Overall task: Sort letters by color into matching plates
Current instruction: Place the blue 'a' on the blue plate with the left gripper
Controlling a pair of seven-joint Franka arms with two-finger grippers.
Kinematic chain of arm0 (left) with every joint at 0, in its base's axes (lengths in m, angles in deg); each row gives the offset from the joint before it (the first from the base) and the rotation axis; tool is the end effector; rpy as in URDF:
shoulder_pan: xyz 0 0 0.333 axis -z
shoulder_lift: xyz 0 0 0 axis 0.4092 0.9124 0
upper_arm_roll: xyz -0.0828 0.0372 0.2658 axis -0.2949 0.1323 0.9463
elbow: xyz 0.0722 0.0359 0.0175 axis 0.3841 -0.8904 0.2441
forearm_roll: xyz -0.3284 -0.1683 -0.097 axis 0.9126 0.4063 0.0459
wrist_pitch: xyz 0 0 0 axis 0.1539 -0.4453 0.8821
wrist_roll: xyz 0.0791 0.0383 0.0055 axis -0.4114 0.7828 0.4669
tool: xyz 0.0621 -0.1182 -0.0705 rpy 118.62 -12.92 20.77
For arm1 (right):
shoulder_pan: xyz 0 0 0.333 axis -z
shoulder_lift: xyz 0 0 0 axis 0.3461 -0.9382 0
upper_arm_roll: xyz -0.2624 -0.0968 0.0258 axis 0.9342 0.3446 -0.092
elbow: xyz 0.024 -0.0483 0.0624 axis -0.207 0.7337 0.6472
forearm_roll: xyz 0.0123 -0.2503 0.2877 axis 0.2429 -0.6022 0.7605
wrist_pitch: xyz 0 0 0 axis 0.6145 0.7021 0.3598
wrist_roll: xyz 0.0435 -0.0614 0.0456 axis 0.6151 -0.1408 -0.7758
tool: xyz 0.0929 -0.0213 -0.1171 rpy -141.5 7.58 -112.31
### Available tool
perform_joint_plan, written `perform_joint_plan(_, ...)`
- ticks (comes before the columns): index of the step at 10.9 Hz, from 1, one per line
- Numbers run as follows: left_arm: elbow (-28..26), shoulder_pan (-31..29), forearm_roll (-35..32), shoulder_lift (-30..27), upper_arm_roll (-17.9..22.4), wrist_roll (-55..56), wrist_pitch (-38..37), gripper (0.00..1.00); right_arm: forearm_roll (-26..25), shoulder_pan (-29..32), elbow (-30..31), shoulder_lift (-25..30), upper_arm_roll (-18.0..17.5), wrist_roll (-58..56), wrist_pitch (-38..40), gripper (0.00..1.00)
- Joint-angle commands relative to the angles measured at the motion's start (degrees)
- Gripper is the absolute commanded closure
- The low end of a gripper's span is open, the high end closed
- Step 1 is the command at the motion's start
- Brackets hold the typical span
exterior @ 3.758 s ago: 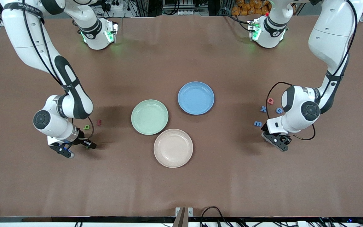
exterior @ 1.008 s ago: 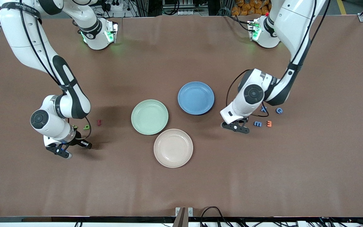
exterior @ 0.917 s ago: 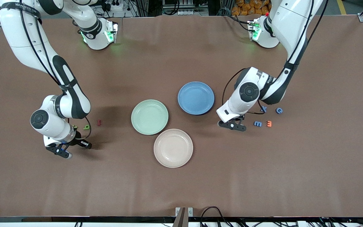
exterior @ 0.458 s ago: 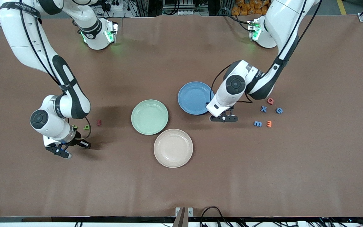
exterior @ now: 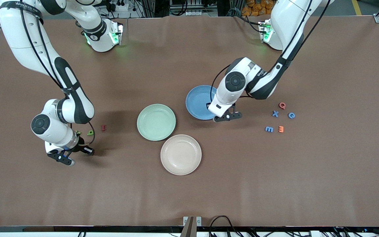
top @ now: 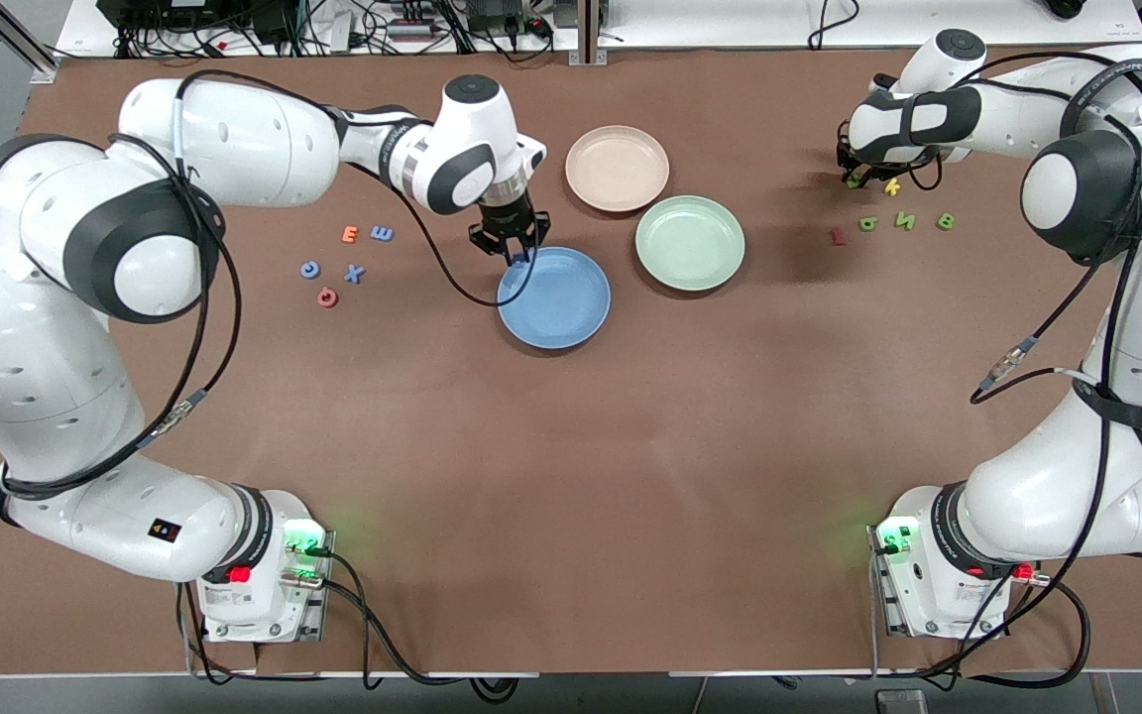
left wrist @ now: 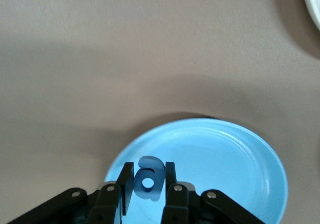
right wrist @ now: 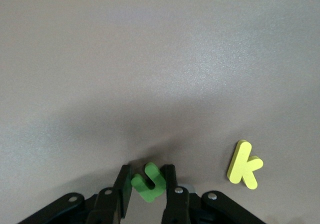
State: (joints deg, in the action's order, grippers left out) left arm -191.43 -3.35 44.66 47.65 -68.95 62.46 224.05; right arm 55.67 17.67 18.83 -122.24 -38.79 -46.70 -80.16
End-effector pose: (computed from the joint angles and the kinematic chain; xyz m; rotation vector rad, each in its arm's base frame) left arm 0.4479 -0.3873 0.1667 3.0619 0.2926 -0.1828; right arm 0.6275 0.0092 0.1144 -3.0375 0.6105 -0.1510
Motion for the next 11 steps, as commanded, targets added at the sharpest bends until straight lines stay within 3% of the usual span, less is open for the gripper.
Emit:
perform_joint_plan(1, 1.6, 3.0, -1.0, 1.0, -0.1, 9.0, -0.6, 1.0, -0.7, 0.4, 0.4, -0.4, -0.2, -0.2, -0.5, 0.7)
perform_joint_plan(11, 4.7, 4.9, -1.1, 3.2, 0.1, 14.8, -0.6, 1.0, -0.8, -0.1, 0.3, 2.5, -0.2, -1.8, 3.1, 0.72)
